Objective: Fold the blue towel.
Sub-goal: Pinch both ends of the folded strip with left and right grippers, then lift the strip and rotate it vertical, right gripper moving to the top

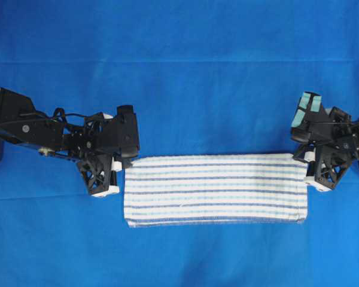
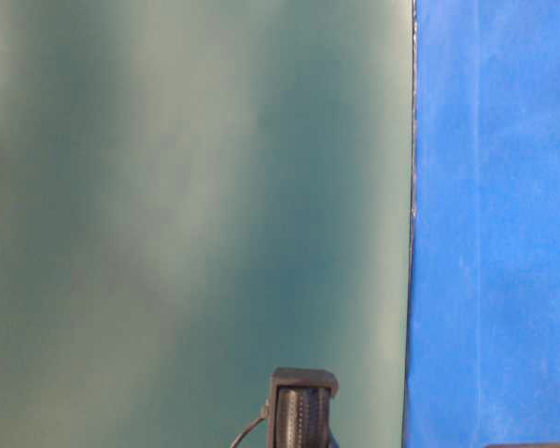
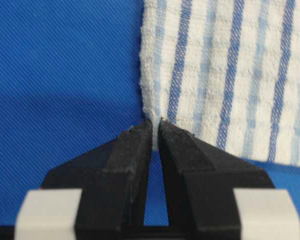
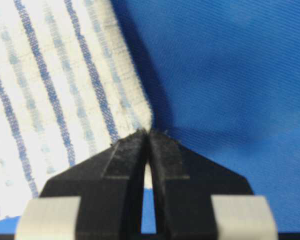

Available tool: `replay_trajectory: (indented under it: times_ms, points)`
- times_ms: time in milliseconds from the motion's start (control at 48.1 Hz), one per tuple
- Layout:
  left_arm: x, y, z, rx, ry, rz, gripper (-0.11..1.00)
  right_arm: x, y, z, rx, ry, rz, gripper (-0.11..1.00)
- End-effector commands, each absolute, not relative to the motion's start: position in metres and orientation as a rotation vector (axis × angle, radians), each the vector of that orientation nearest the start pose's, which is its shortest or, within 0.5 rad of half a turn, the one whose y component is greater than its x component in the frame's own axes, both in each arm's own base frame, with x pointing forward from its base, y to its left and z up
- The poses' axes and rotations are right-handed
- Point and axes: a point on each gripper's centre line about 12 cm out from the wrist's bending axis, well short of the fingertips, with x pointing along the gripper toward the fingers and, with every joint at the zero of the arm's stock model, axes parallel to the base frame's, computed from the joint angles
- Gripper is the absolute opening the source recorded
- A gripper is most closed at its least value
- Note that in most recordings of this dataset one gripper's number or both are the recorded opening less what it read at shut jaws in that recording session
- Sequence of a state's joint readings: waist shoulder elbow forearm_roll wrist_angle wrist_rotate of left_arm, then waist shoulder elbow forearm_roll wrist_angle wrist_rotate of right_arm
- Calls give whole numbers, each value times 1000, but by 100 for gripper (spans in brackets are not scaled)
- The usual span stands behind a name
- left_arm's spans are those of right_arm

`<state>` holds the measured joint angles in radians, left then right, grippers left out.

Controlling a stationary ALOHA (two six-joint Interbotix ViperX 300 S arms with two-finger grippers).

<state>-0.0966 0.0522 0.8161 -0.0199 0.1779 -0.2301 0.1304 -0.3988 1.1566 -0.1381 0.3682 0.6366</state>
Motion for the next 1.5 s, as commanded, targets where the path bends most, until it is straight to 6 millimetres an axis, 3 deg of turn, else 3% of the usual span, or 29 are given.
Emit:
replay_trajectory:
  times_ms: [0,187,395,769,1060,1268,1476]
  points:
    - [331,-36,116,-180,996,24,3,213,22,132,361,1063,-204,2]
    - [327,-36,162,-188,918,10,3,212,20,166,369,1004,-205,2]
    - [323,-41,178,-183,886,-10,3,206,18,199,387,894,-182,2]
    - [328,-48,189,-184,848,-32,3,204,12,204,351,866,-195,2]
    - [359,-86,203,-145,768,-135,3,222,-36,206,328,849,-388,2]
    - [388,-111,211,-115,735,-190,3,246,-70,222,269,797,-477,2]
    - [417,-124,224,-118,690,-206,3,274,-94,232,223,775,-516,2]
